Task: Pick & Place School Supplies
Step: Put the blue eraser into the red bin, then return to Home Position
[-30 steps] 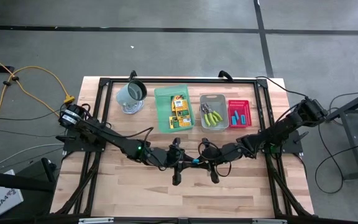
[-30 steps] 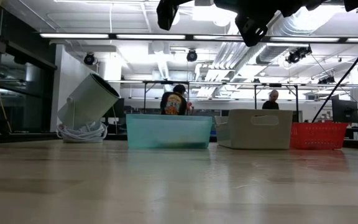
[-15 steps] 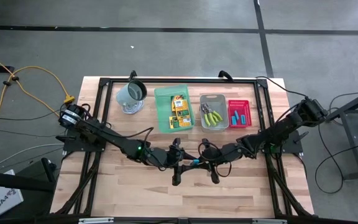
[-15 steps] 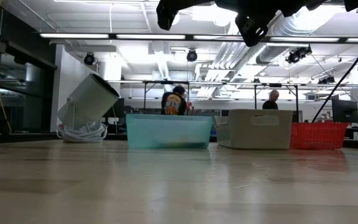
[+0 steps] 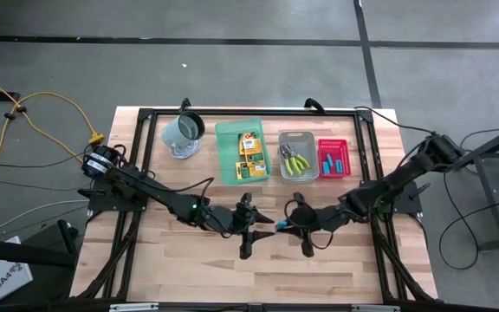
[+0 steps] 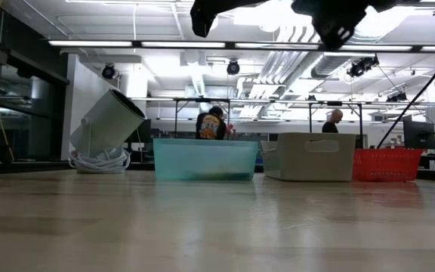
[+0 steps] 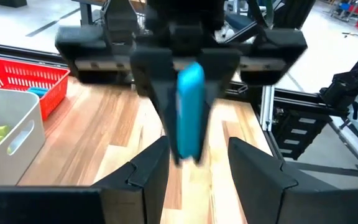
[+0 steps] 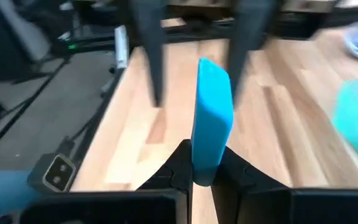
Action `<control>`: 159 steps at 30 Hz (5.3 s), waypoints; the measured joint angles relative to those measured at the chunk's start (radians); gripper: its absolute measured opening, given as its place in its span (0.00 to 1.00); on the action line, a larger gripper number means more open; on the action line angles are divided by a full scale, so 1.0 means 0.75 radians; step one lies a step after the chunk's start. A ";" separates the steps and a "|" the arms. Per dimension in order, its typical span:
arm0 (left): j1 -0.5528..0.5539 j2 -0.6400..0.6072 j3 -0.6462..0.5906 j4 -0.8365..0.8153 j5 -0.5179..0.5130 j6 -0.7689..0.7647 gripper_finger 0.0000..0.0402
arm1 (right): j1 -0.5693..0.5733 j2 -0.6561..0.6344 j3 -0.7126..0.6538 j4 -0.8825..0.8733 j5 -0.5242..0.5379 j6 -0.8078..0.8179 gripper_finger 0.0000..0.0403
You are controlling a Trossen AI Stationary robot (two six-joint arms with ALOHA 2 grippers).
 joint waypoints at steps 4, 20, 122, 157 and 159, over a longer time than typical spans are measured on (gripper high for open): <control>-0.001 0.000 0.000 0.003 0.001 0.000 0.40 | 0.005 -0.082 0.001 -0.205 0.133 0.107 0.06; -0.004 0.001 0.000 0.002 0.037 0.000 0.40 | -0.227 -0.489 0.000 -1.109 0.415 0.605 0.06; -0.126 0.001 -0.001 -0.006 0.051 -0.031 0.40 | -1.473 -0.126 0.119 -1.580 -0.428 0.260 0.16; 0.028 -0.144 -0.008 -0.545 -0.026 -0.104 0.40 | -0.981 -0.595 0.176 -1.392 -0.770 0.230 0.16; 0.018 -0.165 -0.037 -0.608 -0.104 -0.149 0.40 | -0.905 -0.650 0.148 -1.311 -0.751 0.239 0.16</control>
